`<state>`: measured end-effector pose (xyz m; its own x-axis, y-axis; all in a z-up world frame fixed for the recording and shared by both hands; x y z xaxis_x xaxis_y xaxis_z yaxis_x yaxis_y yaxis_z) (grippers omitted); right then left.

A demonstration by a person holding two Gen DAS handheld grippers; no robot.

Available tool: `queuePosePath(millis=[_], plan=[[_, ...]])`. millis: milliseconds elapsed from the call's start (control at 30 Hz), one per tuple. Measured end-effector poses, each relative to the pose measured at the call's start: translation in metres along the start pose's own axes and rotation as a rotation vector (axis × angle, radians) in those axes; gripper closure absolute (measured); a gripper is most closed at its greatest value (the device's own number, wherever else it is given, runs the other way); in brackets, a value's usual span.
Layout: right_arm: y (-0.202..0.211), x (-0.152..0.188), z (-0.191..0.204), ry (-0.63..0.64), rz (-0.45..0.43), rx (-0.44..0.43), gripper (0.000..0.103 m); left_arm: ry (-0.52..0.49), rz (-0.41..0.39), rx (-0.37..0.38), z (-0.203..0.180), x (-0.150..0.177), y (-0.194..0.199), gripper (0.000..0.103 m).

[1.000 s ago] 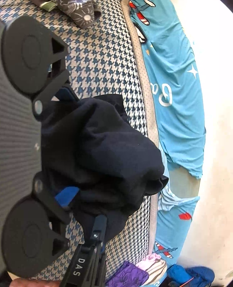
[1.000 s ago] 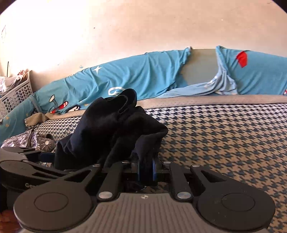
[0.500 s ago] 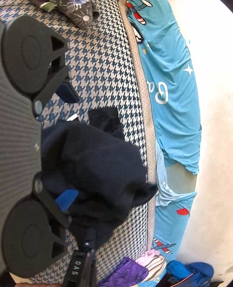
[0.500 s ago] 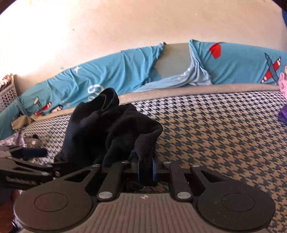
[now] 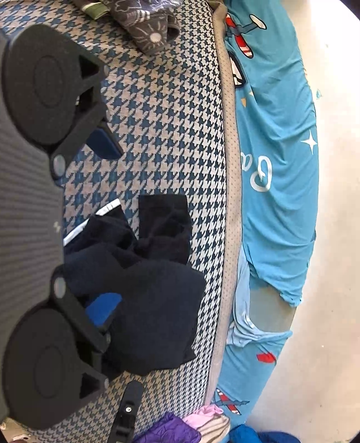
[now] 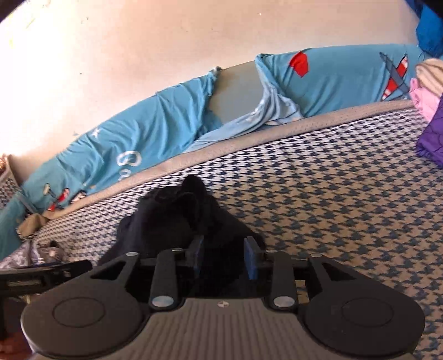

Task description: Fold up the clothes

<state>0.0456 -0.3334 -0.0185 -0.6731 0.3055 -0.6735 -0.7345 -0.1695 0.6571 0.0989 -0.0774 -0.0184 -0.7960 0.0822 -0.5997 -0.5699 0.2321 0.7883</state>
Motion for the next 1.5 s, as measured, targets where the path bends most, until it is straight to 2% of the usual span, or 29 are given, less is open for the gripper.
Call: queuePosePath(millis=[267,467,700,733,767,867,967,1200,1333,1500], plan=[[-0.012,0.004,0.018,-0.039,0.019,-0.118,0.041,0.07,0.019,-0.034,0.015,-0.001,-0.01,0.0],[-0.026,0.009,0.034,-0.033,0.037,-0.146,0.035,0.125,0.053,-0.042,0.026,0.0,-0.019,0.0],[-0.047,0.012,0.049,-0.048,0.056,-0.16,0.035,0.15,0.077,-0.046,0.03,0.001,-0.026,0.0],[-0.05,0.012,0.051,-0.042,0.053,-0.152,0.041,0.147,0.079,-0.048,0.029,0.002,-0.026,0.0],[-0.053,0.012,0.053,-0.034,0.05,-0.143,0.055,0.143,0.08,-0.048,0.029,0.002,-0.027,0.0],[-0.056,0.012,0.057,-0.004,0.04,-0.119,0.077,0.141,0.08,-0.047,0.029,0.002,-0.027,0.0],[-0.054,0.009,0.054,0.001,0.016,-0.098,0.089,0.146,0.08,-0.048,0.031,0.003,-0.027,0.0],[-0.029,-0.001,0.03,-0.036,-0.068,-0.077,0.093,0.145,0.086,-0.059,0.032,0.004,-0.028,0.0],[-0.016,-0.006,0.012,-0.028,-0.104,-0.011,0.093,0.133,0.09,-0.068,0.031,0.006,-0.03,0.0],[-0.011,-0.004,-0.01,-0.018,-0.088,0.104,0.093,0.112,0.096,-0.071,0.026,0.008,-0.032,0.0]])
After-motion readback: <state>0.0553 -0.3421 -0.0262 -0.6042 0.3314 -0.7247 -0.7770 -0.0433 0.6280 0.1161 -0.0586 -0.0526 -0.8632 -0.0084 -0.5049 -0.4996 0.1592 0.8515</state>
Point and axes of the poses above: each gripper's, at about its wrist camera, not at the fingertips, and y roughly against the way its jaws point, z to its left, x to its underside, the point moved 7 cm from there along -y, roughly the way its jaws point, and after that the axes turned 4 degrees about z, right-handed, at the moved point
